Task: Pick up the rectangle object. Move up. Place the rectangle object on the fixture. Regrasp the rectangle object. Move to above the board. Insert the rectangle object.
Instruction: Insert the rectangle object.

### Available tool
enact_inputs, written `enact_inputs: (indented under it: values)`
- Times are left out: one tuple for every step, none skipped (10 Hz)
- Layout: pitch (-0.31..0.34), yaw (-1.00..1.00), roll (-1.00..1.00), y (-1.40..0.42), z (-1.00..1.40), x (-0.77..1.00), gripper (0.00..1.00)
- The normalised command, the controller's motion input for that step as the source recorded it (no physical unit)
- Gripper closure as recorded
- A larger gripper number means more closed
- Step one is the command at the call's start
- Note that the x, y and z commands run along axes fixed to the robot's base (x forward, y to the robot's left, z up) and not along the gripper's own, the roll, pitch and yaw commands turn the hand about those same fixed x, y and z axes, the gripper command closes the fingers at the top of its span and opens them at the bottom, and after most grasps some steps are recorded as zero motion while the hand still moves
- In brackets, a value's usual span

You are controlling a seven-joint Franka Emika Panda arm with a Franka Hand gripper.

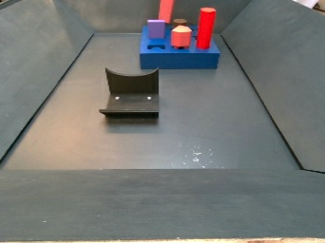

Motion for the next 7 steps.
enact_inputs:
  values:
    - [0.06,-0.11,0.09,0.0,-0.07,0.87,1.0]
    - [0.074,-0.05,0.1,0.0,-0.09,0.79,1.0]
    - [0.067,-0.01,0.07,0.0,-0.1,0.69,1.0]
    - [0.06,0.0,0.05,0.0,-0.08,0.56,1.0]
    - [0.05,0.0,0.05,0.0,-0.06,0.49,1.0]
    - [0.053,0.0,0.05,0.0,-0.05,0.44,1.0]
    - [0.057,0.0,0.07,0.0,-0.01,0.32,1.0]
